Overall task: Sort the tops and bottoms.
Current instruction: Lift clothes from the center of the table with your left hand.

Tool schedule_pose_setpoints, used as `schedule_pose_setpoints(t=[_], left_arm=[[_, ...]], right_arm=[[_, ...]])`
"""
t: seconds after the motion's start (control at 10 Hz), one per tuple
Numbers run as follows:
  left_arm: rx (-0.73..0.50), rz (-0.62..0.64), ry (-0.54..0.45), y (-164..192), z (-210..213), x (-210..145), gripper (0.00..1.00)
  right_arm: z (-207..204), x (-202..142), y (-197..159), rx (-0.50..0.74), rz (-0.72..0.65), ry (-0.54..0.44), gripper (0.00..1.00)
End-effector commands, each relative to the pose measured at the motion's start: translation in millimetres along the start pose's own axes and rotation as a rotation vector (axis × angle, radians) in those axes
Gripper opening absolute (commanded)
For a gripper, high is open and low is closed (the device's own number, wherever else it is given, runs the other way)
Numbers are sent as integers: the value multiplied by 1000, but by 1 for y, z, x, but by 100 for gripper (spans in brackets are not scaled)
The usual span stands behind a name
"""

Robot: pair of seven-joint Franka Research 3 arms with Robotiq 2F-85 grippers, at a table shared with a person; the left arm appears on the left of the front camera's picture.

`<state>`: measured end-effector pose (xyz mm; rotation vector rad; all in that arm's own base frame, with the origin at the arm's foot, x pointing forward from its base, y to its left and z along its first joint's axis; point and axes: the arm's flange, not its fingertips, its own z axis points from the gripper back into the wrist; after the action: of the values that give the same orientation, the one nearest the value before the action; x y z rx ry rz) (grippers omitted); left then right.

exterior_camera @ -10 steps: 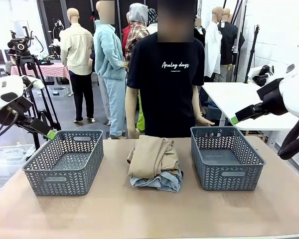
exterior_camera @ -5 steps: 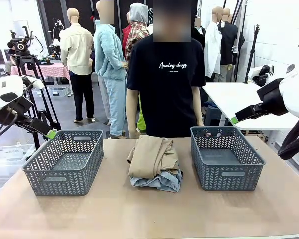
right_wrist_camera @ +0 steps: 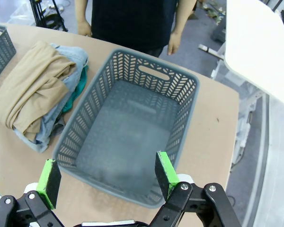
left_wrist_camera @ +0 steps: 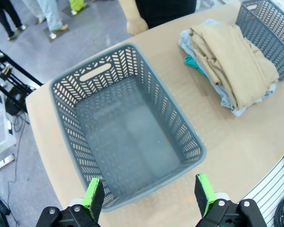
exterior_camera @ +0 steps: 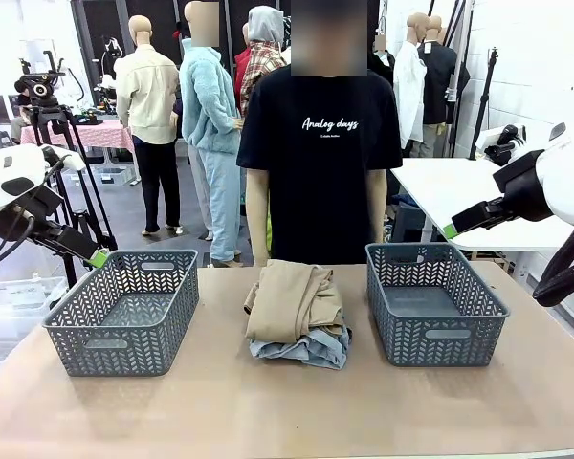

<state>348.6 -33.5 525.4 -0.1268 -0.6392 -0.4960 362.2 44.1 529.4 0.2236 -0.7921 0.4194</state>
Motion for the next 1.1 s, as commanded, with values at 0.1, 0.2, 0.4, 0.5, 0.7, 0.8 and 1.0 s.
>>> schedule_pose_setpoints(t=[0.1,0.2,0.4,0.5,0.7,0.8,1.0], left_arm=[[-4,0,-3,1,1,-1,100],[-4,0,-3,1,1,-1,100],[-4,0,-3,1,1,-1,100],[-4,0,-3,1,1,-1,100],[-4,0,-3,1,1,-1,100],[-4,0,-3,1,1,-1,100],[-4,0,-3,1,1,-1,100]], right_arm=[[-3,0,0,-3,-9,9,100],[-3,0,0,-3,-9,9,100],[-3,0,0,-3,-9,9,100],[-3,0,0,-3,-9,9,100],[-3,0,0,-3,-9,9,100],[-3,0,0,-3,-9,9,100],[-3,0,0,-3,-9,9,100]])
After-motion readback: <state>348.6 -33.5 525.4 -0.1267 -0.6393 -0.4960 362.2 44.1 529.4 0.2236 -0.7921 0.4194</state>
